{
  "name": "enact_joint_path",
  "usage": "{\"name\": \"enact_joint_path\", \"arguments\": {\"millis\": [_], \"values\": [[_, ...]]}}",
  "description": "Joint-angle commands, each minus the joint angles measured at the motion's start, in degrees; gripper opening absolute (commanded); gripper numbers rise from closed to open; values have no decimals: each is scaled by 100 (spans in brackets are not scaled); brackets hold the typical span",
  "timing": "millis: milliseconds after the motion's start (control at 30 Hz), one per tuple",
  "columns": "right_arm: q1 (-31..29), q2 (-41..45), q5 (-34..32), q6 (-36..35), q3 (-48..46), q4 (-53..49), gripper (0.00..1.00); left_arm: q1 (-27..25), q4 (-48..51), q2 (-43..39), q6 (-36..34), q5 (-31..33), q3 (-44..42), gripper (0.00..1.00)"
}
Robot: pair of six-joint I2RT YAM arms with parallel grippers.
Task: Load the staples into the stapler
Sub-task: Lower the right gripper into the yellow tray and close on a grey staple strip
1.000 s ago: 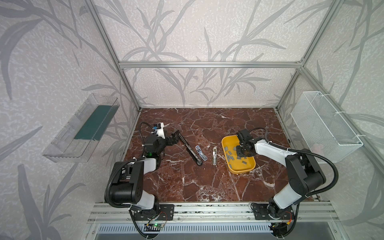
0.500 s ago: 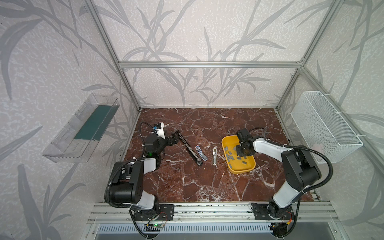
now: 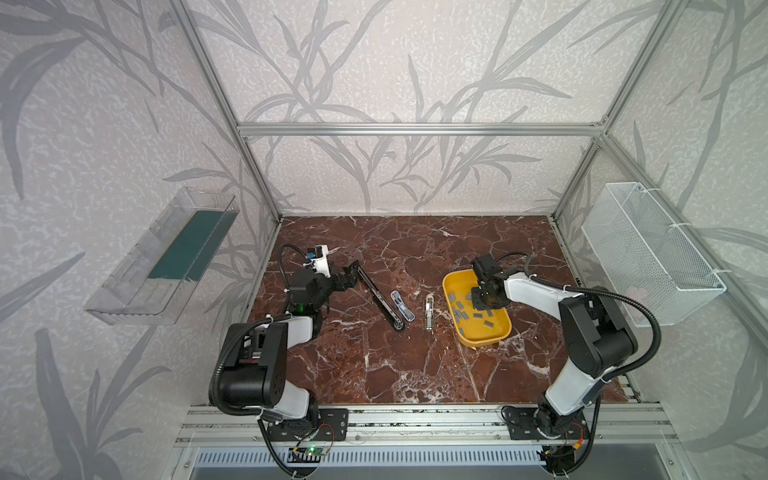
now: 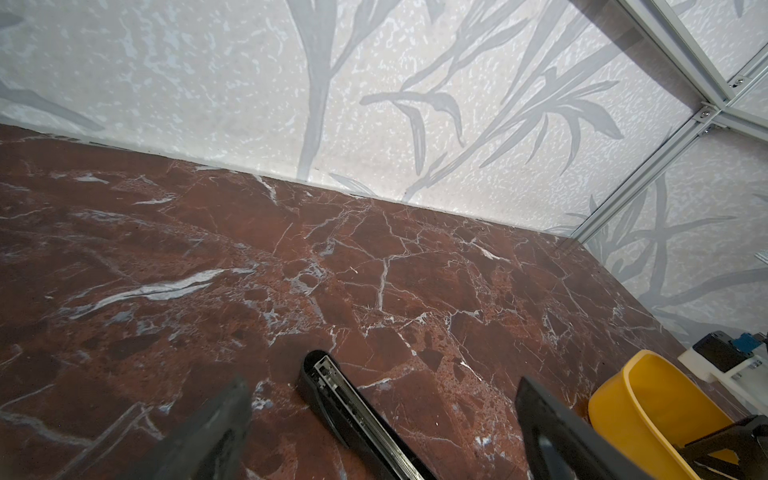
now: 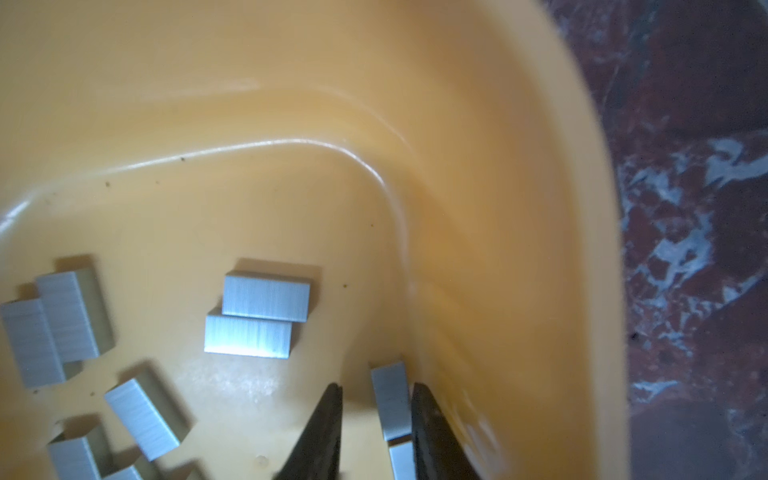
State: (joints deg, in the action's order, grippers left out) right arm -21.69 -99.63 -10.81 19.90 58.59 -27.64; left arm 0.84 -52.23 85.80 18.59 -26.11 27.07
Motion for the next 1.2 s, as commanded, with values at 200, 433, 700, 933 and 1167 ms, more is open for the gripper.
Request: {"name": "enact_joint_path", "arguments": {"millis": [200,433,700,933,1167], "values": [[16,-273,-38,37,270,-240,33,-24,-174,16,-40,-105,108,99],[17,-393,202,52,271,-243,31,-26,-213,3,-31,-105,76,99],[18,-338,151,96,205,-236,25,-30,-227,0,-23,-98,69,99],[25,-346,150,110,183,-250,25,-24,-256,6,-13,-113,69,99],[162,-320,214,193,180,-200,24,-23,-271,2,-13,-121,53,99]]}}
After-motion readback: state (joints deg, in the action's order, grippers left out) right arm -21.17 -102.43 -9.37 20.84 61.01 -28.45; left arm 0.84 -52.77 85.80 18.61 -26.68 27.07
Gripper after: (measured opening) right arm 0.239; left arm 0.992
